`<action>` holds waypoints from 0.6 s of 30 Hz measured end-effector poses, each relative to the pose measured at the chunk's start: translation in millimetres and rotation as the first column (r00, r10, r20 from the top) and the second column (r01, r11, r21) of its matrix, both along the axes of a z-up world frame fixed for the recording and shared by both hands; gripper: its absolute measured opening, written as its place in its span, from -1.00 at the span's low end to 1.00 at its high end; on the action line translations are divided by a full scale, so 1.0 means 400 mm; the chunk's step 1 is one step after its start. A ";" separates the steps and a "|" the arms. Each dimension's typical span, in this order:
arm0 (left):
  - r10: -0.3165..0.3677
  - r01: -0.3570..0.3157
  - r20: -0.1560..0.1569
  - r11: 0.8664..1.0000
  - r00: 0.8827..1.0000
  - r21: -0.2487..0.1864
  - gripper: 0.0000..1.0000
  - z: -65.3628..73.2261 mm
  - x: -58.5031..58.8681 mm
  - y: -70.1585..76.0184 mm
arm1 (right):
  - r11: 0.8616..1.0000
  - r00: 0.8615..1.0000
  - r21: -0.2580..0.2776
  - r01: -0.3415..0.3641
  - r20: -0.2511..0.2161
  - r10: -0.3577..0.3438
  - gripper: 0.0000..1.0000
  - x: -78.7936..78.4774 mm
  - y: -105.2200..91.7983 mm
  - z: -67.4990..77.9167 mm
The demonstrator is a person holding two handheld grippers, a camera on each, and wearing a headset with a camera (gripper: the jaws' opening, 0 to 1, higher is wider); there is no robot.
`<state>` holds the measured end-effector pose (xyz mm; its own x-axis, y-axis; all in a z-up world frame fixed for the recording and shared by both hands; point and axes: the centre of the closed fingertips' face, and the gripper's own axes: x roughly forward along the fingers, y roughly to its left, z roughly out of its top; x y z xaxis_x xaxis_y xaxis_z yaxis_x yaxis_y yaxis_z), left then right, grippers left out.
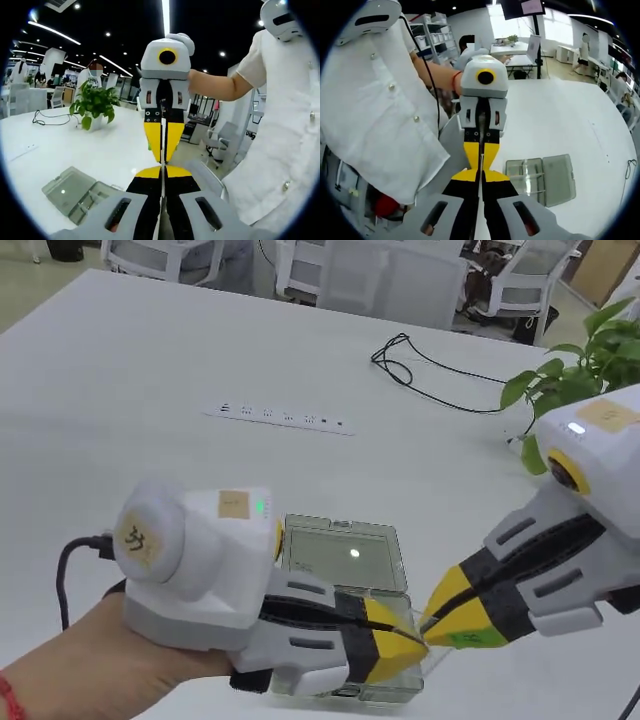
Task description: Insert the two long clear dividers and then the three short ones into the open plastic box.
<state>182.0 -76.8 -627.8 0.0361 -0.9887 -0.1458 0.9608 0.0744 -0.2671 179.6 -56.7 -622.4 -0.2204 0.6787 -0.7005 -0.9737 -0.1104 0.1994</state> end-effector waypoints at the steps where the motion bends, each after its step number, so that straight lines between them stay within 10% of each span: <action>1: -0.002 0.002 0.003 1.000 1.000 0.000 -1.00 0.000 -0.001 -0.001 | 1.000 1.000 -0.001 -0.002 -0.001 0.002 -0.92 -0.001 -0.001 -0.001; 18: 0.009 -0.009 -0.007 1.000 1.000 0.009 -1.00 -0.013 -0.005 0.010 | 1.000 1.000 -0.003 -0.002 0.002 0.002 -0.94 -0.007 0.010 -0.014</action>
<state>180.0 -73.0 -633.0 0.0437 -0.9870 -0.1545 0.9582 0.0852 -0.2733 176.7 -52.8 -628.1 -0.2200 0.6764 -0.7030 -0.9739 -0.1114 0.1975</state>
